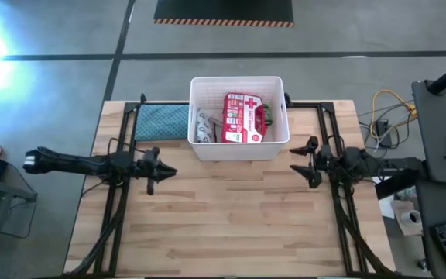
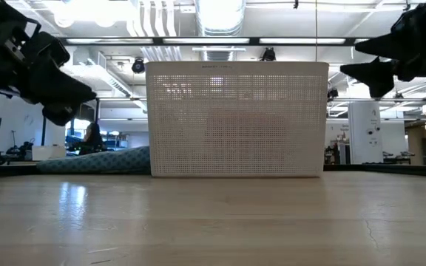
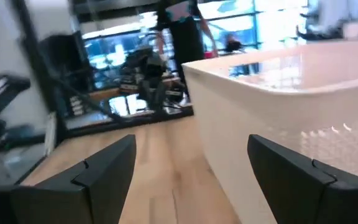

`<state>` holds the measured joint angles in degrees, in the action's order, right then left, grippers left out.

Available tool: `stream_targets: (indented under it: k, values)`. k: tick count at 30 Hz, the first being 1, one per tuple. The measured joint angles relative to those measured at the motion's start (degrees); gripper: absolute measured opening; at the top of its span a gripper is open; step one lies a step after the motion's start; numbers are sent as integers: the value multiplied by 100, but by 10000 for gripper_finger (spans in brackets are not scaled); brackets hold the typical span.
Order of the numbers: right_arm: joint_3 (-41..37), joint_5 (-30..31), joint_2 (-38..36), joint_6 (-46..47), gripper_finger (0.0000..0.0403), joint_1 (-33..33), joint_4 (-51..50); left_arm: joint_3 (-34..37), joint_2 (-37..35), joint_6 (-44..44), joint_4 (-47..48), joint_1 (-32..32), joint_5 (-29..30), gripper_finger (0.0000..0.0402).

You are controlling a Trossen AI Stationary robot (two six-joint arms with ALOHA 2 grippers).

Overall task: Pick & place medical supplies in basket/bin
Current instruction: Return to Home Position

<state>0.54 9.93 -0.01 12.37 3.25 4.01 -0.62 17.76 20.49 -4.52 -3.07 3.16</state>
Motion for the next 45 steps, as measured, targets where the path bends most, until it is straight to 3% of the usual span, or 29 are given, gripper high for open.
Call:
stream_targets:
  k: [3,6,7,12,45]
  values:
    - [0,-943,0,-377,297,-458,-71,-4,165,-1,2,0,1,33]
    - [0,-2092,0,-841,297,-404,-190,0,304,-2,2,0,2,33]
    - [3,-2218,0,-1051,297,-328,-174,0,355,-2,0,0,2,33]
    - [2,-1726,17,-1380,297,-44,-244,2,551,0,2,0,2,33]
    - [4,-1695,273,-1241,297,-39,-253,0,810,0,5,0,5,33]
